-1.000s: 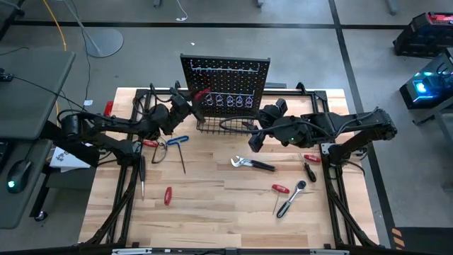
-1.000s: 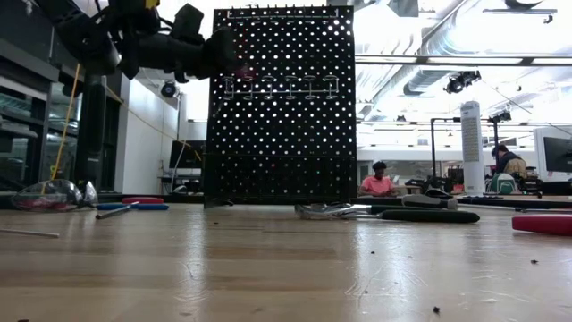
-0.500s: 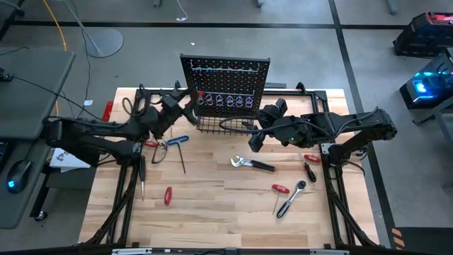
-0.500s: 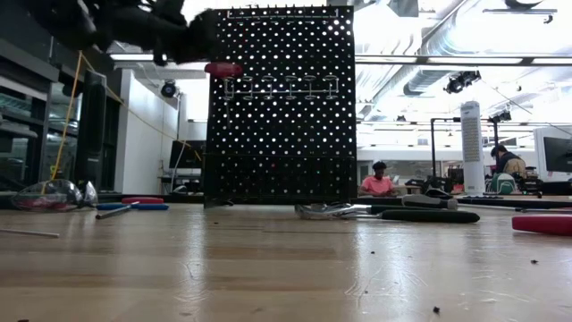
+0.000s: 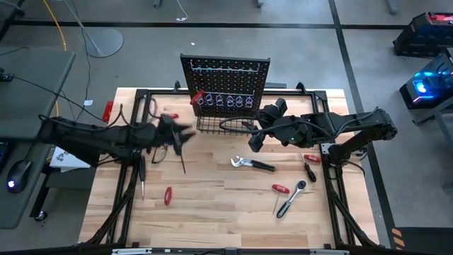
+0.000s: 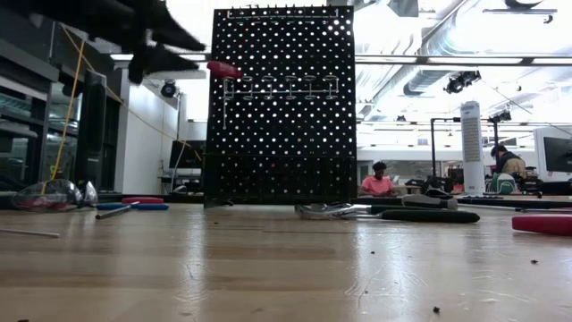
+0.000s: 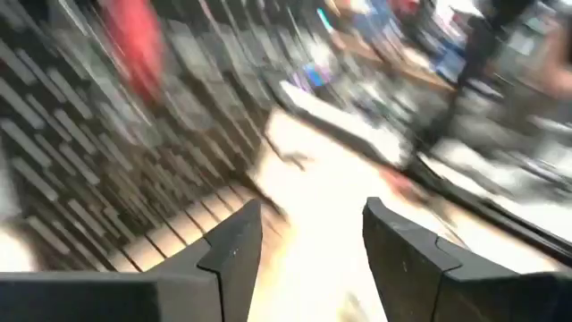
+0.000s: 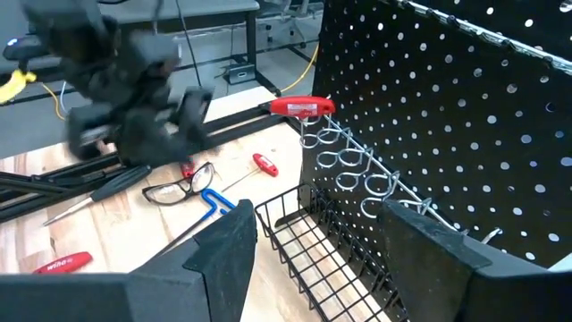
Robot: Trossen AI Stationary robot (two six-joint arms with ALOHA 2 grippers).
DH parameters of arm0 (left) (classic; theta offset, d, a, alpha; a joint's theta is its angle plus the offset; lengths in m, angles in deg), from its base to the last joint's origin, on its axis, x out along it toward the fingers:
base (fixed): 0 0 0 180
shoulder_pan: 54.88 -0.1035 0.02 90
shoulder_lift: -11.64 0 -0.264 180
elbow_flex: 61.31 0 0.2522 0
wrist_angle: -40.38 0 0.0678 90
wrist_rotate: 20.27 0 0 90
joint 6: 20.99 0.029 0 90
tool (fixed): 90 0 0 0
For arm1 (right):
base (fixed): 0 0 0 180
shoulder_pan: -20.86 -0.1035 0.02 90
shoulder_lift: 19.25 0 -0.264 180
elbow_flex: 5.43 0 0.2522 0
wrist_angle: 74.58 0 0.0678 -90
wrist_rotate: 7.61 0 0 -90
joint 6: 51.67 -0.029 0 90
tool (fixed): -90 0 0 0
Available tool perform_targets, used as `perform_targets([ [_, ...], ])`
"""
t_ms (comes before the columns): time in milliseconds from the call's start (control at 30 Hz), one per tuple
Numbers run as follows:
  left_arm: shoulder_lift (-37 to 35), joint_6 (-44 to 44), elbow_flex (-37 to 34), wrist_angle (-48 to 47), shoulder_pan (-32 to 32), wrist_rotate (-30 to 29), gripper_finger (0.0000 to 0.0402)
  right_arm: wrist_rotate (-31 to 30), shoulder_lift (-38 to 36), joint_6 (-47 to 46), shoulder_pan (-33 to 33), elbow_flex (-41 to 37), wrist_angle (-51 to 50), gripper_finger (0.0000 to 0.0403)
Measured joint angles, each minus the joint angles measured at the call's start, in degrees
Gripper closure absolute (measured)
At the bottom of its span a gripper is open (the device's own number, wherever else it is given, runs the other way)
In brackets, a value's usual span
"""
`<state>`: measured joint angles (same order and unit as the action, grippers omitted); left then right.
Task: Hang tools onto peg board
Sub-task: Hang the bottom left red allen wrench on the pegboard
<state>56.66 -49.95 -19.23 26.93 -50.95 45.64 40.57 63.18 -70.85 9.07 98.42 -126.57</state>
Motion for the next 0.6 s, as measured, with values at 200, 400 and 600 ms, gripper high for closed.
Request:
perform_targets([
  [200,1.61,-25.47,0.0,-18.25,7.35,27.43,0.0224,0.0,0.0,-0.24,0.0,0.0,0.01,0.0179],
  [400,4.46,-33.76,0.0,-27.98,24.31,35.69,0.0224,-0.01,0.0,0.2,0.07,0.0,0.03,0.0179],
  [600,12.25,-24.72,1.75,-27.93,38.96,30.9,0.0224,-0.02,0.0,1.7,0.11,0.0,-0.02,0.0179],
])
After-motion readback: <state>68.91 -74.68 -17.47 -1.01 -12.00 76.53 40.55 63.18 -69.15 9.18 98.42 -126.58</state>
